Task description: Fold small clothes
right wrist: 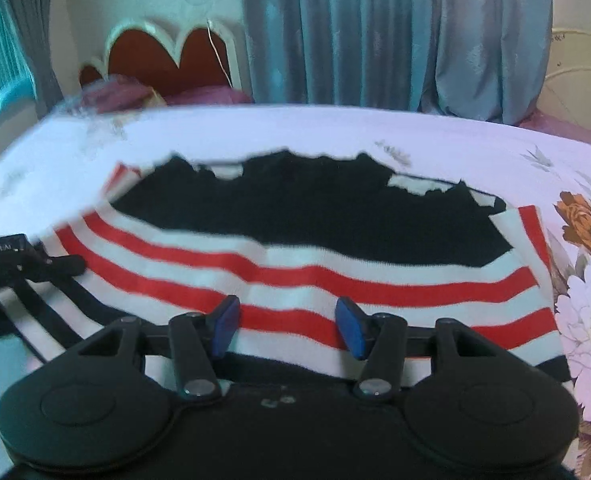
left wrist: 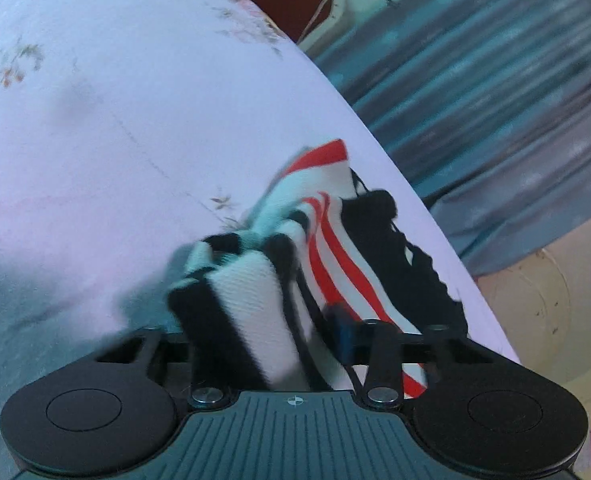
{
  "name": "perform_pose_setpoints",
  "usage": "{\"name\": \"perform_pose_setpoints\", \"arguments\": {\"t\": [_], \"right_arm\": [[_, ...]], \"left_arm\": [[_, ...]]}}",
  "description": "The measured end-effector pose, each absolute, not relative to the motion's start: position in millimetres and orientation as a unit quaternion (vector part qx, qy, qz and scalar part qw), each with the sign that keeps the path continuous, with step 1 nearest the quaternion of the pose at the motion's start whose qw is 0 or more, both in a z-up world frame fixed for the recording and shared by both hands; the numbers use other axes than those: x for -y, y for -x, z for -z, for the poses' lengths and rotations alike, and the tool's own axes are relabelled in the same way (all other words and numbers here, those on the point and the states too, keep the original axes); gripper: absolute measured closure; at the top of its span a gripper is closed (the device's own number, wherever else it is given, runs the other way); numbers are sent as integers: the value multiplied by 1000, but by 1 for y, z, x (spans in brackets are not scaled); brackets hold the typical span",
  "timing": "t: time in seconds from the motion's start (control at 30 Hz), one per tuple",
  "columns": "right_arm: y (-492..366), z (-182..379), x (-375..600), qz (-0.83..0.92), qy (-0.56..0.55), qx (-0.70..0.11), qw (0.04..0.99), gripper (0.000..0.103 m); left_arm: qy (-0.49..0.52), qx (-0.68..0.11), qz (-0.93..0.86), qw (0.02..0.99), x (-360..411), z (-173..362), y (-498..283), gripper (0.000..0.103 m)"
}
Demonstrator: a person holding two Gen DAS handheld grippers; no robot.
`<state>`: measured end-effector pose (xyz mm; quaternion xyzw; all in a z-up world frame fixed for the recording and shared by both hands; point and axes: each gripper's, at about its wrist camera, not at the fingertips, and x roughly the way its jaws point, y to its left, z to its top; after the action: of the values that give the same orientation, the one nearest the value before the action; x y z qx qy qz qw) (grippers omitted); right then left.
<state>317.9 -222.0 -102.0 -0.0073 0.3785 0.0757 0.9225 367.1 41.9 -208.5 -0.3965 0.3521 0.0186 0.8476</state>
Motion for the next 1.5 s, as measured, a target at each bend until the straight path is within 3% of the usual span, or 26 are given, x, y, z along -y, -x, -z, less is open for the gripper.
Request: {"name": "perform_pose_setpoints", "arguments": {"t": [0.07, 0.1, 0.17, 0.43, 0.63, 0.9, 1.0, 1.07, 1.1, 1.13, 1.27, 1.5], "right_arm": [[-315, 113, 214, -69, 36, -371, 925, 51], [-312, 115, 209, -66, 57, -364, 927, 50], [-309, 116, 202, -61, 81, -357, 929, 50], [-311, 112, 209, -62, 59, -362, 928, 49], [-300, 88, 254, -53, -22, -340, 939, 50], [-266, 78, 363, 41, -92, -340, 935, 50], [-254, 79, 397, 58, -130, -346, 927, 50], [-250, 77, 413, 46, -163, -346, 923, 46], [-251, 76, 416, 36, -176, -344, 921, 45], [-253, 75, 419, 24, -188, -341, 921, 40], [-266, 74, 418, -30, -242, -336, 910, 38], [-299, 94, 388, -77, -242, -382, 888, 40]], "left_arm": [[391, -352, -18, 850, -41, 208, -367, 73], [386, -353, -16, 852, -40, 207, -368, 84], [382, -349, -14, 856, -38, 199, -369, 88], [231, -307, 71, 921, 20, 121, -381, 88], [123, -286, 170, 935, 101, 76, -388, 88], [1, -321, 277, 905, 223, 93, -371, 88], [-79, -339, 280, 895, 250, 119, -350, 80], [-105, -319, 292, 896, 250, 116, -332, 61], [-106, -318, 303, 892, 249, 113, -321, 41], [-107, -322, 314, 887, 247, 109, -315, 28], [-97, -327, 325, 882, 230, 88, -296, 27], [-15, -314, 253, 915, 153, 48, -291, 27]]}}
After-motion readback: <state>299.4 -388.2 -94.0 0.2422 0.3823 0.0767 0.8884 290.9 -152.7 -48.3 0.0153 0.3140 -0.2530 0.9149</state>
